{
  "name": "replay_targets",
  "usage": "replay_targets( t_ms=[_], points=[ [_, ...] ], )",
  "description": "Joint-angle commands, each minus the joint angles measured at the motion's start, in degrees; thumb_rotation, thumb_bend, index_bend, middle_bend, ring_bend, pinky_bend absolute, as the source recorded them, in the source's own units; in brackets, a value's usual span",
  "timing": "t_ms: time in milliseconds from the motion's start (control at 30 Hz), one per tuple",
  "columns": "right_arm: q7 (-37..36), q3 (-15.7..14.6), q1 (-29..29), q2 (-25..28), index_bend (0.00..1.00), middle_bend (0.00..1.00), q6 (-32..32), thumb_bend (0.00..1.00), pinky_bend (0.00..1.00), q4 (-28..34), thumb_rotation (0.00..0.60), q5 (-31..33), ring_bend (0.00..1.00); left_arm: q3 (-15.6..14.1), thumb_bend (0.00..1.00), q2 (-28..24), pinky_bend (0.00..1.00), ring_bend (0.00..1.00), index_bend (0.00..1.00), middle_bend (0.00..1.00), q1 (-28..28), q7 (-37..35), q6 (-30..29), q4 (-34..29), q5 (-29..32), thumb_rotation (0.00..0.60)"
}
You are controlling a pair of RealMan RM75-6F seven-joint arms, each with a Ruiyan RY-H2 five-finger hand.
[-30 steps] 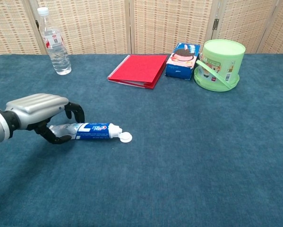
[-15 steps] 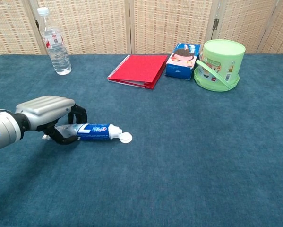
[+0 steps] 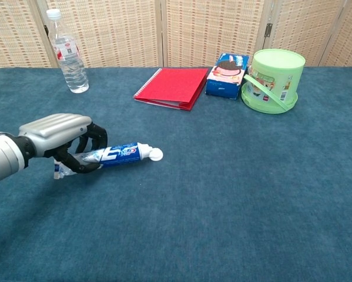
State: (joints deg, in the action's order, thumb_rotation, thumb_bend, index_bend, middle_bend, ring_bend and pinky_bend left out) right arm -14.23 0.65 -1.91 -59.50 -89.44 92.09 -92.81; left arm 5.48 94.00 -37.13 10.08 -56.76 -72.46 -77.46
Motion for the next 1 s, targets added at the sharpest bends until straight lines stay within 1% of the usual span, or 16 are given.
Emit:
replay_targets(
  t_ms=[33, 200, 333, 533, 700, 767, 800, 1000],
  points=[
    [0.18, 0.07, -0.16, 0.06, 0.00, 0.00, 0.15, 0.00, 0.00, 0.20, 0.600, -0.08, 0.00, -0.97, 0.39, -1.76, 0.42, 0.71, 0.70, 0.76, -0.22, -4.67, -1.44, 1.18, -3.81, 0.600],
    [1.25, 0.31, -1.16, 0.58, 0.00, 0.00, 0.45, 0.00, 0.00, 1.28, 0.600, -1.56, 0.00, -1.79, 0.39, -5.09, 0.45, 0.74, 0.72, 0.78, -0.94, -13.94, -4.28, 0.06, -9.65, 0.600],
    [2.40, 0.71, -2.89, 1.30, 0.00, 0.00, 1.16, 0.00, 0.00, 2.82, 0.600, -3.81, 0.00, -2.15, 0.39, -7.62, 0.46, 0.74, 0.72, 0.79, -1.80, -19.17, -7.34, -1.67, -14.09, 0.600],
    [4.81, 2.21, -7.68, 2.63, 0.00, 0.00, 4.68, 0.00, 0.00, 6.51, 0.600, -7.29, 0.00, -1.95, 0.39, -12.49, 0.46, 0.74, 0.72, 0.79, -3.71, -25.88, -9.25, -9.04, -18.01, 0.600],
    [5.63, 3.19, -10.87, 3.01, 0.00, 0.00, 7.51, 0.00, 0.00, 8.61, 0.600, -8.71, 0.00, -1.74, 0.39, -14.63, 0.46, 0.74, 0.72, 0.79, -4.60, -27.86, -9.49, -13.07, -19.09, 0.600],
    [6.01, 3.97, -13.18, 2.95, 0.00, 0.00, 9.49, 0.00, 0.00, 9.84, 0.600, -9.56, 0.00, -1.59, 0.39, -15.88, 0.46, 0.74, 0.72, 0.79, -5.22, -29.20, -9.09, -15.59, -19.30, 0.600],
    [6.66, 4.98, -15.93, 2.38, 0.00, 0.00, 11.56, 0.00, 0.00, 11.16, 0.600, -11.28, 0.00, -1.30, 0.39, -16.83, 0.46, 0.74, 0.72, 0.79, -5.87, -31.06, -8.64, -18.09, -19.35, 0.600],
    [8.56, 7.38, -21.66, 0.31, 0.00, 0.00, 16.20, 0.00, 0.00, 13.62, 0.600, -11.53, 0.00, -1.05, 0.39, -19.97, 0.46, 0.74, 0.72, 0.79, -7.39, -34.22, -6.76, -23.38, -19.06, 0.600]
  ],
)
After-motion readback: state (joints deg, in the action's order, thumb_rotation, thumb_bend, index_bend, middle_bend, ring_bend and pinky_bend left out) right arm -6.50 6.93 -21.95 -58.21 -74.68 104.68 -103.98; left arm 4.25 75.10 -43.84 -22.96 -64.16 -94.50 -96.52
